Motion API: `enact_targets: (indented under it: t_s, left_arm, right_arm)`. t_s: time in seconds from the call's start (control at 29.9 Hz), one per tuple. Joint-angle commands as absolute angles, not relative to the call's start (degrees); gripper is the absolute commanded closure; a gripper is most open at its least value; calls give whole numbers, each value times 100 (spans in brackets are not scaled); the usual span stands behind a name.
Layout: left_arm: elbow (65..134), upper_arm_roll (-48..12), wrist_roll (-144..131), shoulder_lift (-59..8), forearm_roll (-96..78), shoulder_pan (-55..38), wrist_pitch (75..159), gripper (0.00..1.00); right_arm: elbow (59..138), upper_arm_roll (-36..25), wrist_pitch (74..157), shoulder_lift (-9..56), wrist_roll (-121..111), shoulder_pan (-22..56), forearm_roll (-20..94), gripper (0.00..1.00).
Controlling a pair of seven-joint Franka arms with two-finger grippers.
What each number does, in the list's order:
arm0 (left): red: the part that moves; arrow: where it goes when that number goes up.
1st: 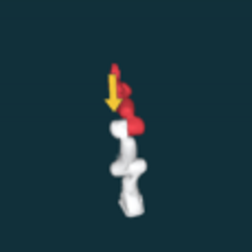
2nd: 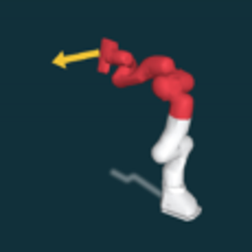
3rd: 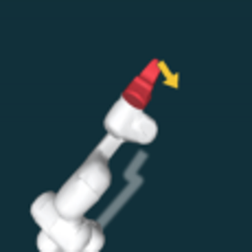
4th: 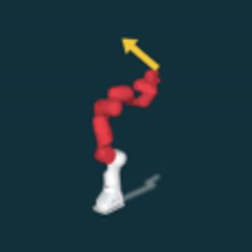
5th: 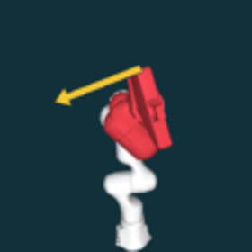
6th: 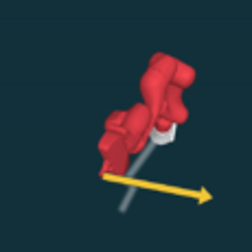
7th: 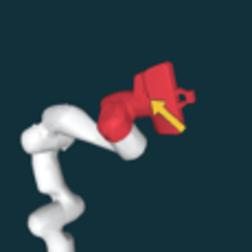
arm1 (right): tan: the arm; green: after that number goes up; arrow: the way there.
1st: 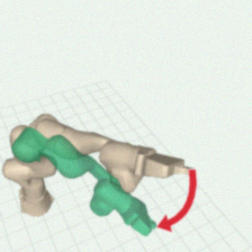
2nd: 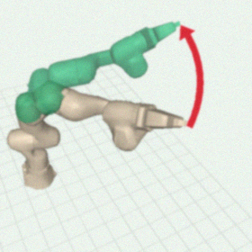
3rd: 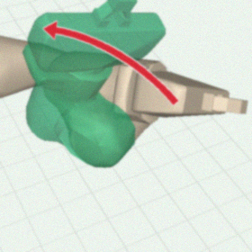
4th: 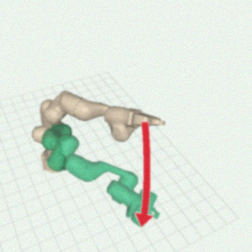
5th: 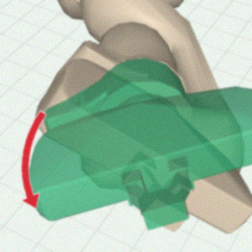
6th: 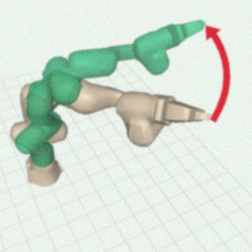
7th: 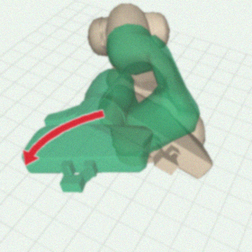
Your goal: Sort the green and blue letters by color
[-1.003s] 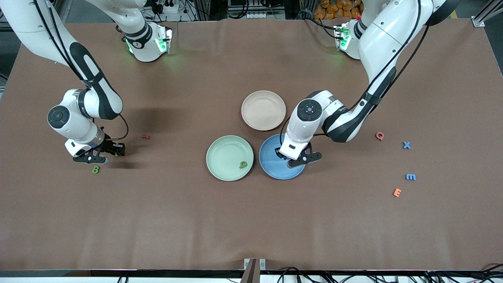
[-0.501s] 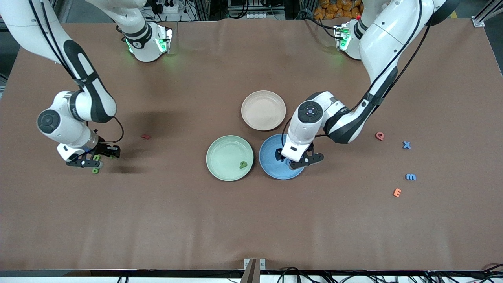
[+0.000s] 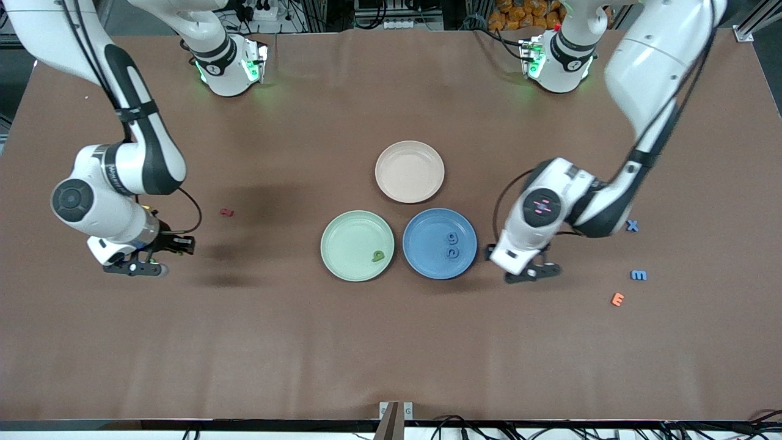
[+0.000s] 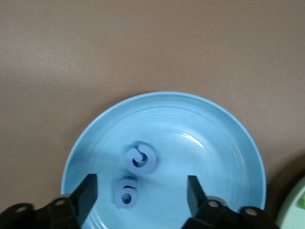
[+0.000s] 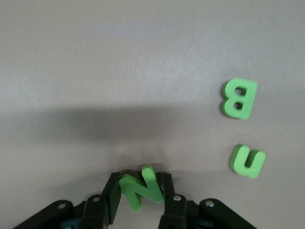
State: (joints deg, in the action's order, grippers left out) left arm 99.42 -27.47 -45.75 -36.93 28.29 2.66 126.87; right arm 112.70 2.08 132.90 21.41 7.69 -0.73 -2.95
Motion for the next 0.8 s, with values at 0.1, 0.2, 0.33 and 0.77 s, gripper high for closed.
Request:
enact_targets:
  t_s: [0.1,0.2,0.33,0.77]
  left_arm:
    - [10669,-2848,-3131,-3016,2918,1282,12472,0]
    - [10906,-2926,-2664,-2804,2909,1598,12472,0]
    - [11196,-3242,-2312,-2663,2918,2161,12489,0]
    - [12207,-3806,-968,-2268,3015,3699,13280,0]
  right_arm:
    - [10864,220,13140,2329,1757,676,-246,99]
    - [10723,229,13140,2417,2091,957,-237,98]
    - [10451,229,13140,2627,2592,1414,-176,98]
    - [9537,229,13148,3427,4262,2460,-176,96]
